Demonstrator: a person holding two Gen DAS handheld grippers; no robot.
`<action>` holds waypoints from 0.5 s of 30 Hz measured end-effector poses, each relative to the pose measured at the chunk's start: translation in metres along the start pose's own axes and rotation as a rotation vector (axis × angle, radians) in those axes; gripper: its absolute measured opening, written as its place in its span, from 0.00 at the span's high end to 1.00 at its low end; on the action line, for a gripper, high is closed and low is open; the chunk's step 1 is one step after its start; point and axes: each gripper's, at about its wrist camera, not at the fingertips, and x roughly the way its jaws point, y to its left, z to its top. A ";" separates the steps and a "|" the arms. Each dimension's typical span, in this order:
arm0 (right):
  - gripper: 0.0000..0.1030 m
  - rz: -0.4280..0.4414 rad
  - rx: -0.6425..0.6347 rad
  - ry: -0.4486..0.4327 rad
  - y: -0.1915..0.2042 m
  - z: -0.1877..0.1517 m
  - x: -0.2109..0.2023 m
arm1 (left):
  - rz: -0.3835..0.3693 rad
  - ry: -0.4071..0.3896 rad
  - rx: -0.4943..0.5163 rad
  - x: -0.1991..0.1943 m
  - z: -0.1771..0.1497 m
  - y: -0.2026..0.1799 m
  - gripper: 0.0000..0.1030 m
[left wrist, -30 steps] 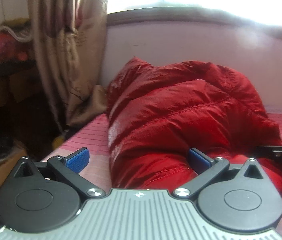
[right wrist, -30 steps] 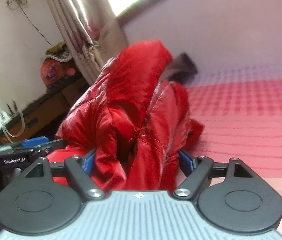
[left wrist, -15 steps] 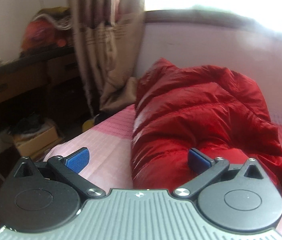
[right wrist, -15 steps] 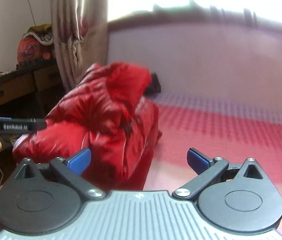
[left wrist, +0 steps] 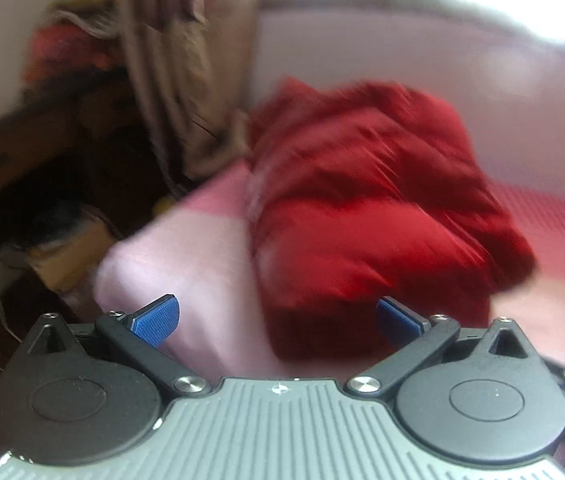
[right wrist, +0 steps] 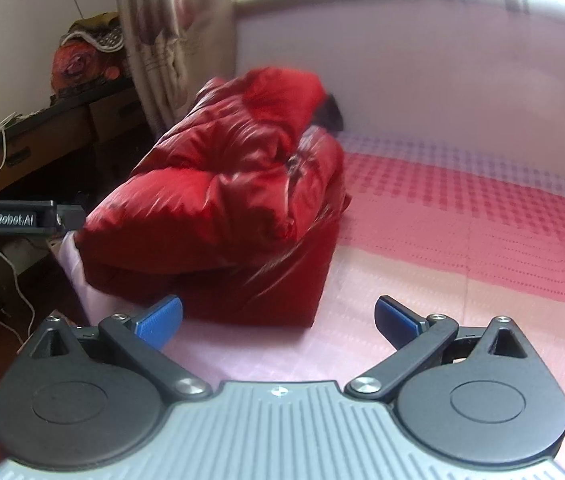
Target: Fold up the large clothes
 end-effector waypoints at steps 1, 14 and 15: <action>0.00 0.003 -0.004 0.004 0.001 -0.001 -0.002 | 0.000 0.016 0.001 -0.003 -0.002 -0.003 0.00; 0.00 -0.027 0.013 0.107 0.012 -0.011 -0.006 | -0.027 0.179 -0.058 -0.011 -0.023 -0.006 0.00; 0.00 -0.027 0.013 0.119 0.012 -0.012 -0.005 | -0.031 0.190 -0.063 -0.009 -0.024 -0.005 0.00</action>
